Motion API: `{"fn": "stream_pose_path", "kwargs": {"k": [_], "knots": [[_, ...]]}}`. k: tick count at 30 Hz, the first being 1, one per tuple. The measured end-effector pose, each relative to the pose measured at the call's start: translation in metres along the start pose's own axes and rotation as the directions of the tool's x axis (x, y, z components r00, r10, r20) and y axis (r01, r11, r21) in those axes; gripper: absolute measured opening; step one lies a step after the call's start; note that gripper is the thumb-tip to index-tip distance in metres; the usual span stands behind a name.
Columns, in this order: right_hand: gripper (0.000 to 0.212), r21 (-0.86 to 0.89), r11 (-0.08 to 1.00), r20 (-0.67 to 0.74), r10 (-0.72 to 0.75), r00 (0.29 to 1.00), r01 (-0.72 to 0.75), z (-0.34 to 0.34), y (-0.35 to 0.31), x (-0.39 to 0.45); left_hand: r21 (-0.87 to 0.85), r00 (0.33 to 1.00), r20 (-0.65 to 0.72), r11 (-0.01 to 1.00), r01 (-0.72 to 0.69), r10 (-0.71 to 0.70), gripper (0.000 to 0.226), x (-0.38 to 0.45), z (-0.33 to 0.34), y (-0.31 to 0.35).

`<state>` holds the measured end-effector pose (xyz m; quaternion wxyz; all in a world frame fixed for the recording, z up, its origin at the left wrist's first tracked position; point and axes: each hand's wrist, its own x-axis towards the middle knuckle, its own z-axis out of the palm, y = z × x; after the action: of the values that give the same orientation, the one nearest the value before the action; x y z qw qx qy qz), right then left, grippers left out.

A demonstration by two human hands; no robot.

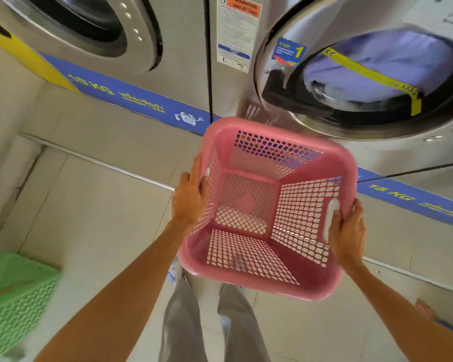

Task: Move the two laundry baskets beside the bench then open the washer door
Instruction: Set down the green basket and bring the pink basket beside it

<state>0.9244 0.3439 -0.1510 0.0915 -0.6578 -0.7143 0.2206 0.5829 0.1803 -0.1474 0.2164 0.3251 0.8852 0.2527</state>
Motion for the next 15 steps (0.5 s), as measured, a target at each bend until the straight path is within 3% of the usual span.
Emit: {"fn": "stream_pose_path", "kwargs": {"k": [8,15], "knots": [[0.056,0.065,0.966,0.209,-0.26,0.943,0.252,0.029,-0.115,-0.035,-0.064,0.941,-0.242,0.972,0.228,-0.236,0.058,-0.089,-0.086,-0.097],[0.048,0.213,0.796,0.273,-0.605,0.748,0.567,0.081,-0.272,-0.08,-0.21,0.751,-0.466,0.883,0.42,-0.469,0.058,-0.16,-0.168,-0.194]]}}
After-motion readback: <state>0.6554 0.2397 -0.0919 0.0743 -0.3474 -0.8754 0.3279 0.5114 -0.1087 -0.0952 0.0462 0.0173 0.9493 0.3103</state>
